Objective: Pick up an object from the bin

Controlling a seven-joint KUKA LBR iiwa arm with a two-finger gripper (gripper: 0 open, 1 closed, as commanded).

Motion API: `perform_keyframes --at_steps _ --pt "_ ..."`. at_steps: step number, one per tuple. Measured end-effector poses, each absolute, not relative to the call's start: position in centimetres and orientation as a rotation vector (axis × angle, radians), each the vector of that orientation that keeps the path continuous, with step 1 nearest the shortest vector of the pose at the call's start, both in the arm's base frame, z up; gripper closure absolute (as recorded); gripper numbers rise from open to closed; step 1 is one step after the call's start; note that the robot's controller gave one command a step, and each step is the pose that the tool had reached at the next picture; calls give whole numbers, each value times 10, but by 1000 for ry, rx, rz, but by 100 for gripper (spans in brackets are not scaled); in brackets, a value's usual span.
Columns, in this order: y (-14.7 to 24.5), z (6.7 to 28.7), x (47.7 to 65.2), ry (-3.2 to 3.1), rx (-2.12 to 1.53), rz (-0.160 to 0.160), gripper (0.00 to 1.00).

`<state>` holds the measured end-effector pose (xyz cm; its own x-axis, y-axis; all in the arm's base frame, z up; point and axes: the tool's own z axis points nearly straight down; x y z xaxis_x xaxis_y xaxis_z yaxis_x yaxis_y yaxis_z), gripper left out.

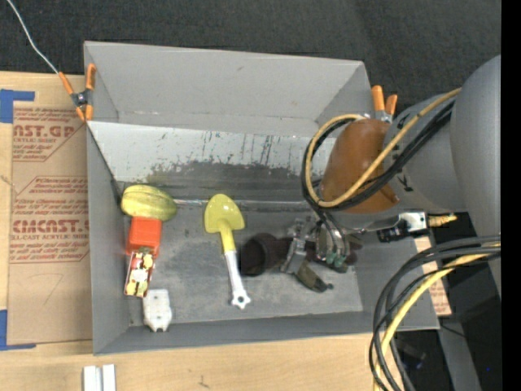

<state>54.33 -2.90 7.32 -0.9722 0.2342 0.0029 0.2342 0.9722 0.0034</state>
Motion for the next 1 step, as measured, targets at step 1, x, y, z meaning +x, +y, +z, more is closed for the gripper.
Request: perform_keyframes --at_steps 1 --pt "-29 94 541 -3110 -369 -6 100"
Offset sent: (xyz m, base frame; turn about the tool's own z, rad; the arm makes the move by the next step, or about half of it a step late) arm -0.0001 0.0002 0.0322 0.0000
